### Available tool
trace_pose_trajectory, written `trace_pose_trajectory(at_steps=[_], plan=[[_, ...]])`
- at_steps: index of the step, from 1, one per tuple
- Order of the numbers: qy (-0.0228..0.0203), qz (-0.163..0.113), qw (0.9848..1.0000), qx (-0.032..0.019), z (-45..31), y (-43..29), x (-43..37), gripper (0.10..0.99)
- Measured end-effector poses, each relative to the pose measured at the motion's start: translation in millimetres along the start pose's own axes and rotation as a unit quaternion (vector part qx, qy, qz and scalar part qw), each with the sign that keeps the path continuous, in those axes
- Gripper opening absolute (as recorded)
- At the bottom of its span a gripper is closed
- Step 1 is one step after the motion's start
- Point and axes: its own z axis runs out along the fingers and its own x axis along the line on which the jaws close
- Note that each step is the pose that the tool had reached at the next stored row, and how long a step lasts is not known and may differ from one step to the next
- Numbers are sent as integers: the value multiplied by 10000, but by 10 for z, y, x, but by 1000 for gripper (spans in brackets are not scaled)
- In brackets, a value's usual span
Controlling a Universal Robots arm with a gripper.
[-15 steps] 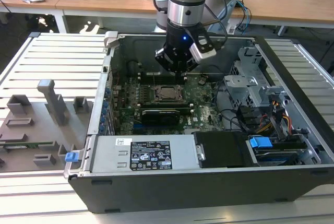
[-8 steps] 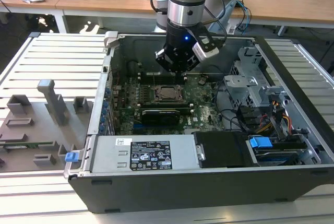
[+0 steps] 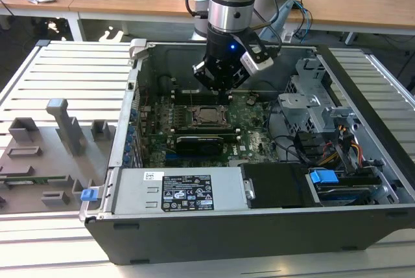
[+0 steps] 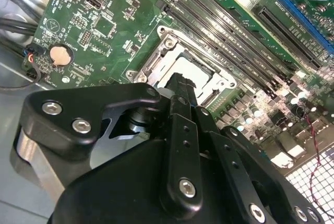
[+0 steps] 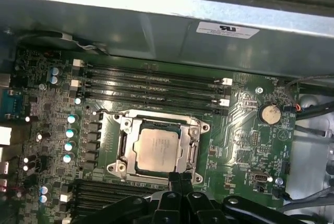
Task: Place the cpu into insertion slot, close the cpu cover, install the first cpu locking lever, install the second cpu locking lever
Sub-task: 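Install the first cpu locking lever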
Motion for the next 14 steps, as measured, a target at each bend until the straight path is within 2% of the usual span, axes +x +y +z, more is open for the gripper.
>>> trace_pose_trajectory(at_steps=[14], plan=[[0,1,10000,1,-3,25,214,106]])
